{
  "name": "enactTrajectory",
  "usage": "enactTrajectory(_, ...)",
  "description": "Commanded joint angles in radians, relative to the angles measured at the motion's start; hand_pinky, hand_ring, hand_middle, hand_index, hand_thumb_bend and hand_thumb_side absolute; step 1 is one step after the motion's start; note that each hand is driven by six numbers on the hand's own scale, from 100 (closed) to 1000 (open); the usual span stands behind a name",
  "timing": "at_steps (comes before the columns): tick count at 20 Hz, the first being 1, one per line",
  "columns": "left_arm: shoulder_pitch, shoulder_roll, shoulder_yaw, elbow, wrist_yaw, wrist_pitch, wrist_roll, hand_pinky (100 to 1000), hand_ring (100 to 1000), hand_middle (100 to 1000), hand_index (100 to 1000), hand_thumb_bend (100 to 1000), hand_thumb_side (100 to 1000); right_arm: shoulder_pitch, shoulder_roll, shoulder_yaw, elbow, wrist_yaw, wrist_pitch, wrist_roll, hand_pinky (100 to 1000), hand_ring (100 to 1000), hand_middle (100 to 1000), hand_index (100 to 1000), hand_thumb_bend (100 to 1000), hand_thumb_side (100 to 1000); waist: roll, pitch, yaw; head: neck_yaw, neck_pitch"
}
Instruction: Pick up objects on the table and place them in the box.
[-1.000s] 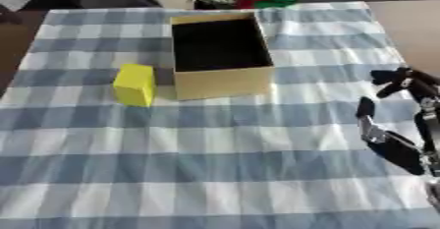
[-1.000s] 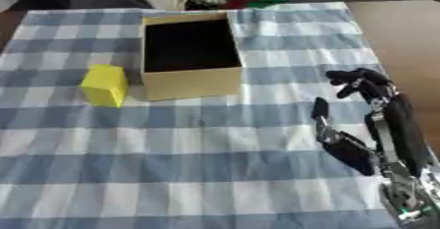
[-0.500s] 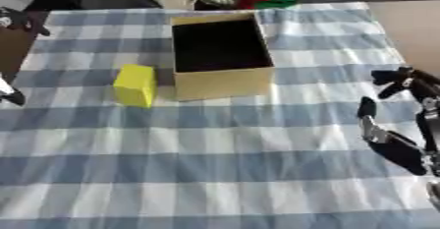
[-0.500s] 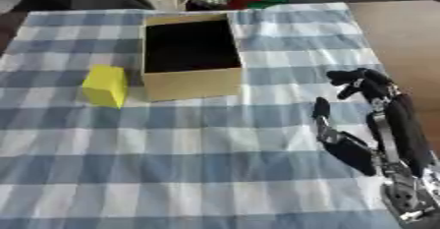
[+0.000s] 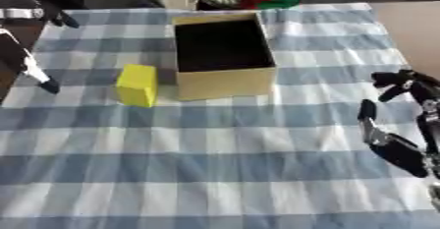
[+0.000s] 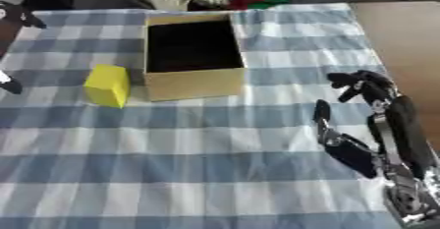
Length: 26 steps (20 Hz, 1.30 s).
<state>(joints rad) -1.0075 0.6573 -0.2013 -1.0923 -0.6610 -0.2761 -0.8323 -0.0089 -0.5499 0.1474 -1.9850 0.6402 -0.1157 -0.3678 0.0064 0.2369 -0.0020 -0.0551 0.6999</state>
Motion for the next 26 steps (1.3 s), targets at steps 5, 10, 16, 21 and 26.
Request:
enactTrajectory(5,-0.051,-0.036,-0.029,-0.009,0.055,-0.038,-0.075,978,907,873,941,808,348,-0.009,-0.011,-0.007,-0.015,0.001,0.008,0.001,857,520,603,783,100,414,0.004,-0.021,-0.001,0.005,0.000)
enactTrajectory(10,-0.056,-0.065,-0.065,-0.014,0.116,-0.003,-0.075,977,890,862,937,786,334,-0.010,-0.013,-0.009,-0.015,-0.003,0.008,0.002,858,519,603,784,100,415,0.008,-0.027,-0.004,0.007,0.003)
enactTrajectory(16,-0.055,-0.081,-0.094,-0.019,0.155,0.023,-0.075,980,883,855,938,784,342,-0.011,-0.011,-0.013,-0.015,-0.010,0.010,0.005,859,518,602,785,100,415,0.011,-0.028,-0.009,0.010,0.001)
enactTrajectory(21,-0.061,-0.103,-0.110,-0.014,0.182,0.038,-0.075,981,876,849,935,777,361,-0.016,-0.010,-0.013,-0.015,-0.013,0.011,0.007,860,516,602,786,100,416,0.013,-0.024,-0.011,0.014,0.001)
enactTrajectory(26,-0.059,-0.119,-0.115,0.014,0.174,0.053,-0.075,984,873,844,933,774,372,-0.021,-0.009,-0.013,-0.015,-0.014,0.011,0.008,861,516,602,787,100,416,0.017,-0.019,-0.015,0.014,0.004)
